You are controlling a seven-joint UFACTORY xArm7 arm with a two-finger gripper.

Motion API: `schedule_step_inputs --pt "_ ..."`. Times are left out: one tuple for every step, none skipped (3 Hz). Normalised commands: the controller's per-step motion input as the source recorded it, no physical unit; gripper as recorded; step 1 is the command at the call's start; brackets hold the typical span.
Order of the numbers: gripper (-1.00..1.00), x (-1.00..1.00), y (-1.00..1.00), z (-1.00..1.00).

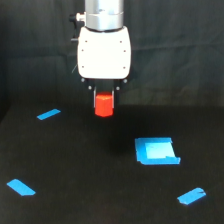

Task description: Pick up the red object from the table

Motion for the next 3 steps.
schedule_step_inputs --pt "-0.97 -0.04 0.06 -0.03" --pt "-1.0 0.07 0.12 -0.01" --pt "-0.98 0.0 0.07 -0.07"
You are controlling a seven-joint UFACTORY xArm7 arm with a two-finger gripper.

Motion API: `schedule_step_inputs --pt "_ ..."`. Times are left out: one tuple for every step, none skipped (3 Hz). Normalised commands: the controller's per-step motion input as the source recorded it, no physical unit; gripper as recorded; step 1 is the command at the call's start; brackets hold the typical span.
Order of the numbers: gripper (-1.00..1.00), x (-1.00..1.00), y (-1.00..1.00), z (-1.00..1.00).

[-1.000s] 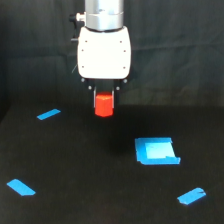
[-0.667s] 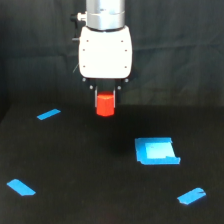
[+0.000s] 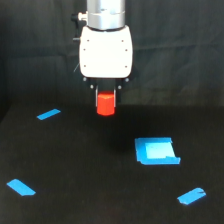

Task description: Pick up the red object from the table

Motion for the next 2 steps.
schedule_step_inputs --pt "-0.99 -0.04 0.08 -0.08" --pt "-0.98 0.01 0.05 0.13"
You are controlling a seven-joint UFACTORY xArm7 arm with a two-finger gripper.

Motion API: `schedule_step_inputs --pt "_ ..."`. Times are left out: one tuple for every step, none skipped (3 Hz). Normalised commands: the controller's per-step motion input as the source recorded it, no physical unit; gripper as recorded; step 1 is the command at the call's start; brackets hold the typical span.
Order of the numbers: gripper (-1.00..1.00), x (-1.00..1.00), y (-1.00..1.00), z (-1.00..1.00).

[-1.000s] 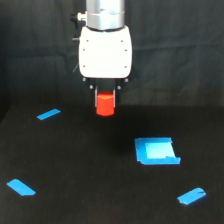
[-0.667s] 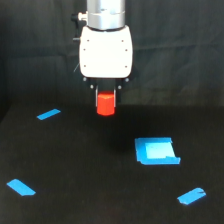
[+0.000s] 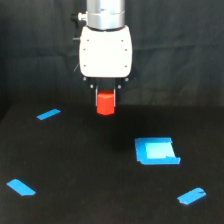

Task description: Pick up the red object from the table

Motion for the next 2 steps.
schedule_step_inputs --pt "-0.91 0.09 0.06 -0.02" --pt "-0.93 0.07 0.01 -0.02"
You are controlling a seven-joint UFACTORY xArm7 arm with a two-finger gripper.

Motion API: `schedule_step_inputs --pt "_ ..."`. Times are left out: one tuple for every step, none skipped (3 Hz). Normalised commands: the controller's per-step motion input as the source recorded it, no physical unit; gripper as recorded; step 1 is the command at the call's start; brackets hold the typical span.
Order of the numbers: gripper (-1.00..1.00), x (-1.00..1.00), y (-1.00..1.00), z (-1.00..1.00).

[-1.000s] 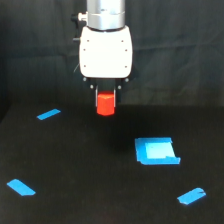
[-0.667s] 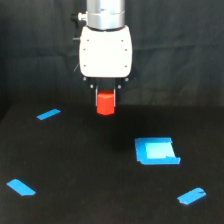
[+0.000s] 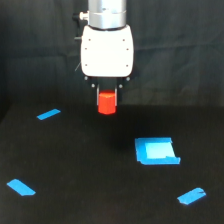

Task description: Pick up the red object from the table

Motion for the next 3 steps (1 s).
schedule_step_inputs --pt "-1.0 0.04 0.06 0.02" --pt "-0.95 -0.01 -0.01 0.01" --pt "-1.0 0.07 0.03 0.06"
